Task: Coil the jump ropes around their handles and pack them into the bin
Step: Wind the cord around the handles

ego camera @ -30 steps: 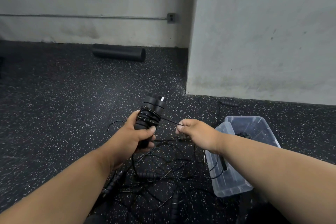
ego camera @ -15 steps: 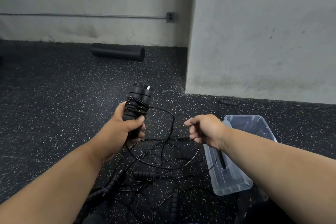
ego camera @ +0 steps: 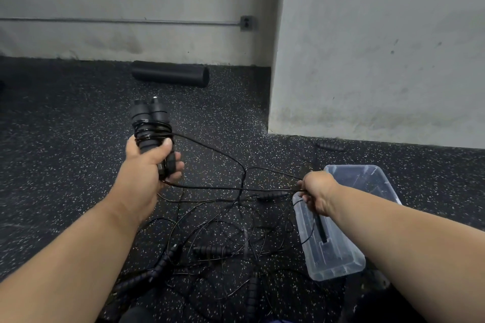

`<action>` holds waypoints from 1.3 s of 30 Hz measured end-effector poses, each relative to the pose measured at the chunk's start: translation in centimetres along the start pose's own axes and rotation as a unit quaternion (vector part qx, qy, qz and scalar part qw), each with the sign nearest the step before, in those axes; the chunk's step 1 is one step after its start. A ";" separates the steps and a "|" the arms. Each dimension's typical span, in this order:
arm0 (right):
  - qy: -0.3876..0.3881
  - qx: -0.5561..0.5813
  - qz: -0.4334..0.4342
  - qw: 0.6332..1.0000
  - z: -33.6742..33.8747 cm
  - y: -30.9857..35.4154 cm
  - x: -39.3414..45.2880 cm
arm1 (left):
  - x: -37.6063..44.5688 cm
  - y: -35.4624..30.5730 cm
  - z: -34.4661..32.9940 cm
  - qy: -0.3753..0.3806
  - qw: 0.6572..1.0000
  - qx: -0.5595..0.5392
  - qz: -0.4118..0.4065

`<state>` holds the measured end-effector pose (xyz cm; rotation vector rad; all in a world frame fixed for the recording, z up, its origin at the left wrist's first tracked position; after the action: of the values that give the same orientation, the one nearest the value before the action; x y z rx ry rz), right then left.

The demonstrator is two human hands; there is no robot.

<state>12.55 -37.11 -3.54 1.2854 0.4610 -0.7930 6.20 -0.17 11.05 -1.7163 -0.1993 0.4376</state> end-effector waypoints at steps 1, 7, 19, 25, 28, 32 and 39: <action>0.001 -0.008 -0.002 1.000 0.1 -0.2 0.2 | -0.1 -0.2 -0.1 -0.003 1.000 0.000 -0.010; 0.003 -0.002 -0.018 1.000 1.5 -1.2 3.6 | -0.7 -0.7 -0.1 -0.041 0.998 0.016 -0.045; -0.062 -0.015 -0.006 0.998 5.9 -2.7 6.1 | -0.4 -2.5 1.0 -0.062 0.987 0.111 -0.099; -0.071 -0.027 -0.040 0.996 7.2 -3.7 6.7 | -0.9 -3.0 1.0 -0.092 0.964 0.212 -0.128; -0.089 -0.022 -0.048 0.995 8.0 -3.9 7.3 | -1.1 -3.7 1.7 -0.129 0.960 0.207 -0.139; -0.104 -0.004 -0.087 0.991 9.0 -4.6 7.3 | -1.5 -5.0 2.8 -0.177 0.922 0.301 -0.166; -0.119 0.005 -0.121 0.985 10.6 -5.0 8.0 | -1.7 -5.2 2.1 -0.162 0.857 0.455 -0.178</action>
<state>12.86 -49.84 -9.91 1.1374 0.4254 -1.1405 4.36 2.15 16.13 -0.6414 -0.4603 0.4404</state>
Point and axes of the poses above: each hand's wrist, its own x-axis towards the middle knuckle, its own z-axis out of the back of the hand, y = z × x, the point moved 7 cm from there along x, towards the middle knuckle, and after that the axes turned 1 degree about z, right-handed, at the moved point
